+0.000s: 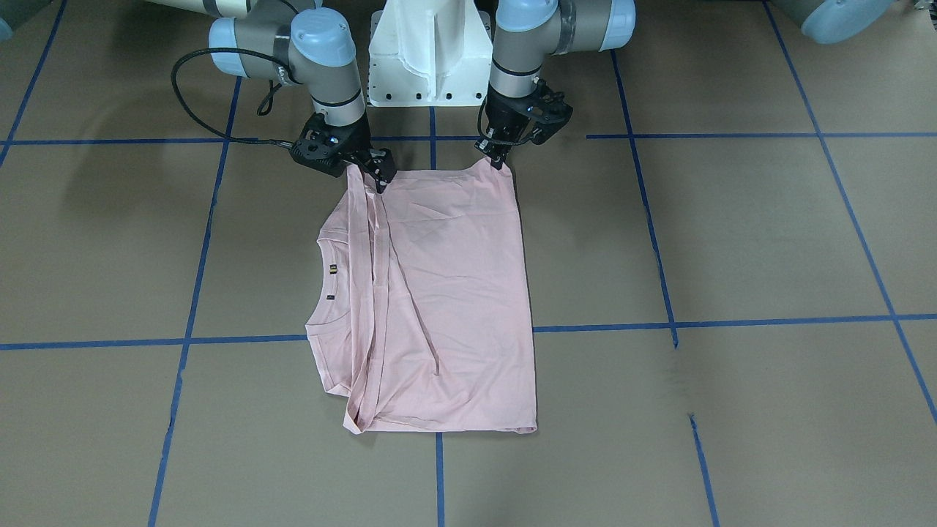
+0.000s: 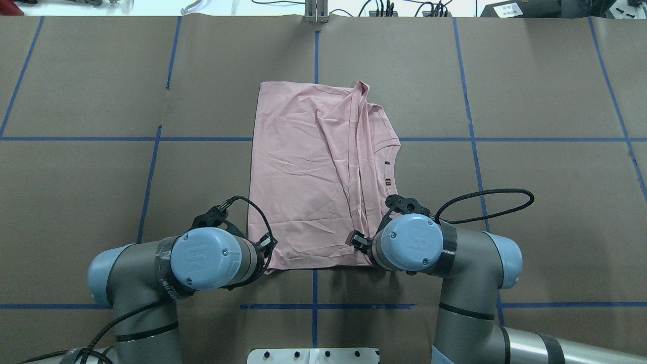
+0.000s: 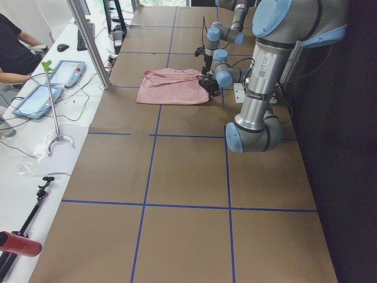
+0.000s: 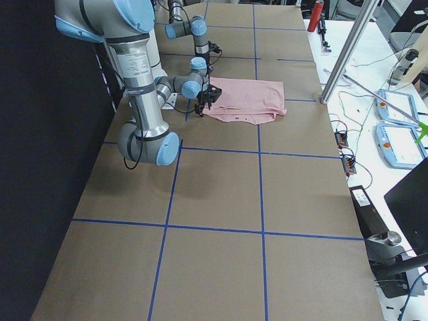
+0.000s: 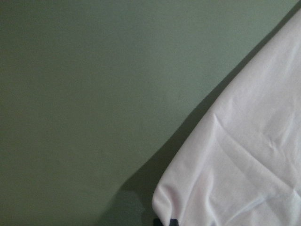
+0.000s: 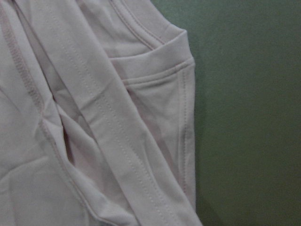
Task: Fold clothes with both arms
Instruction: 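Move the right gripper to the near shirt corner beside the left gripper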
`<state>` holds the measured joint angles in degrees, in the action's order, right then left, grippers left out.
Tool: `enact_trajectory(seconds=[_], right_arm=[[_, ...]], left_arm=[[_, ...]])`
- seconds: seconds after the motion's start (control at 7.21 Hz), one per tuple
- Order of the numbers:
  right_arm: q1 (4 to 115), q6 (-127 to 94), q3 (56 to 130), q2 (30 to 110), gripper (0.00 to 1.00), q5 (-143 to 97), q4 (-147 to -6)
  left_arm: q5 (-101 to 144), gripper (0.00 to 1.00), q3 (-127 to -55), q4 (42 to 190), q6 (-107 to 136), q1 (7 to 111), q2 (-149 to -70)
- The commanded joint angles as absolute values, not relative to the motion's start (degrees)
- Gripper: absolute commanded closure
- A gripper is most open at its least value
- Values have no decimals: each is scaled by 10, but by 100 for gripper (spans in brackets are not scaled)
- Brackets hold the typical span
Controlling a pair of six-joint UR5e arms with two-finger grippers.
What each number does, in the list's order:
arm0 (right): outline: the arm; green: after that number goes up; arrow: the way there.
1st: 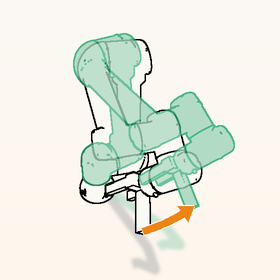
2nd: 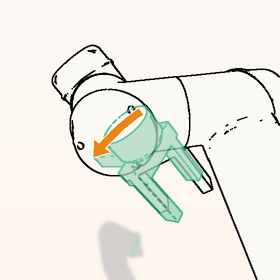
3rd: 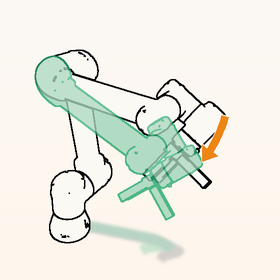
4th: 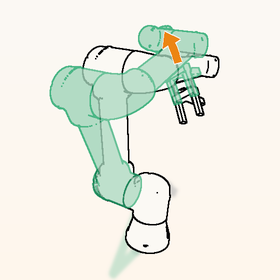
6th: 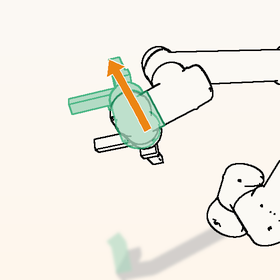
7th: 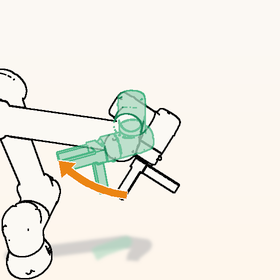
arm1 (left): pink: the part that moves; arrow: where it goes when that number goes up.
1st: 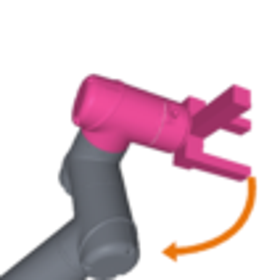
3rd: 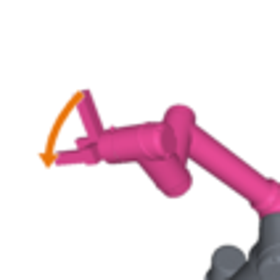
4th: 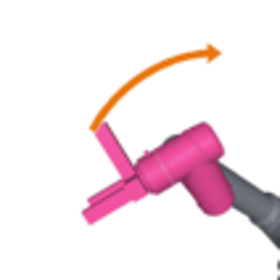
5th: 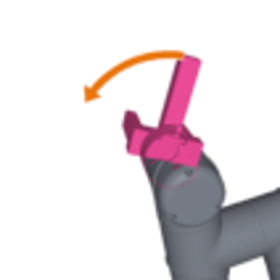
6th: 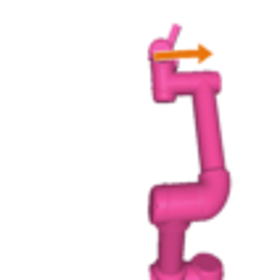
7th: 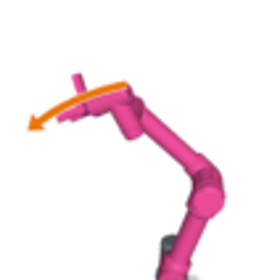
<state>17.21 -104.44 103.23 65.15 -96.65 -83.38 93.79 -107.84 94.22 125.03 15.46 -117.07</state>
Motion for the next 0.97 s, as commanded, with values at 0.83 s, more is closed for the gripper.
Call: enact_trajectory(seconds=[0.83], right_arm=[[178, -1041, 1024, 634, 9, -972, -843]], left_arm=[[938, 100, -1078, 942, 1250, 155, -1171]])
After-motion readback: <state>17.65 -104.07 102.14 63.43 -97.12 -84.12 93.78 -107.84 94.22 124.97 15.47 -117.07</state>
